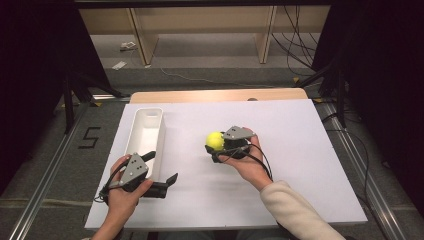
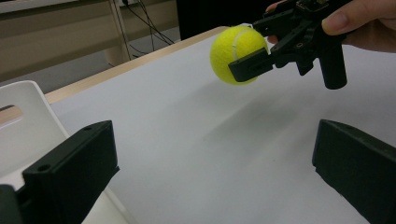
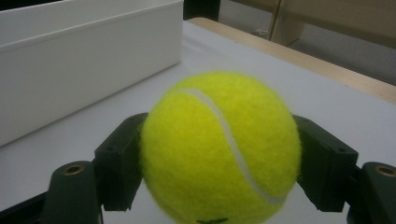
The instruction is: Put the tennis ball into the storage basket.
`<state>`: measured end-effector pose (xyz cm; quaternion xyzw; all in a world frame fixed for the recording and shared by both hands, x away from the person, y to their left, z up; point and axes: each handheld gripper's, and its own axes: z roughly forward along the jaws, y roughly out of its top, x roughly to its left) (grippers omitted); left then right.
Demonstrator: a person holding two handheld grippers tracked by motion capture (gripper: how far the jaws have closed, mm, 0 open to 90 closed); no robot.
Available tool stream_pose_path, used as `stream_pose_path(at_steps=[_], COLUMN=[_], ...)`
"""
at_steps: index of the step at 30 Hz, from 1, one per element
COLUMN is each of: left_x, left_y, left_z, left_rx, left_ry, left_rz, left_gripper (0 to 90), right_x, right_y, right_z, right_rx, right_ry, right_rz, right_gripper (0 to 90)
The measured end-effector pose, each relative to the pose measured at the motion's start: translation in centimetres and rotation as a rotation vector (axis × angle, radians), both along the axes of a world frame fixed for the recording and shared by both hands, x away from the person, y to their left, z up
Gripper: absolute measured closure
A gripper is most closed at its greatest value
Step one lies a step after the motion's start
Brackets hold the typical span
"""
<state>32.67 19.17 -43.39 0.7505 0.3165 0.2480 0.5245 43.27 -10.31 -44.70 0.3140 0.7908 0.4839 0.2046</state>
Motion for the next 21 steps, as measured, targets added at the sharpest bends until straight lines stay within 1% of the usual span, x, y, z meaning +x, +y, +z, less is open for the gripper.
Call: stream_pose_path(at_steps=[21], left_x=[-0.01], left_y=[-0.02], left_z=[-0.01], left_rx=[-0.001], left_ry=[0.000], left_rz=[-0.001], left_gripper=[0.0], right_x=[0.10], right_y=[0.11], right_z=[0.65], right_rx=[0.017], right_ry=[-0.015], right_rz=[0.000], right_gripper=[26.8])
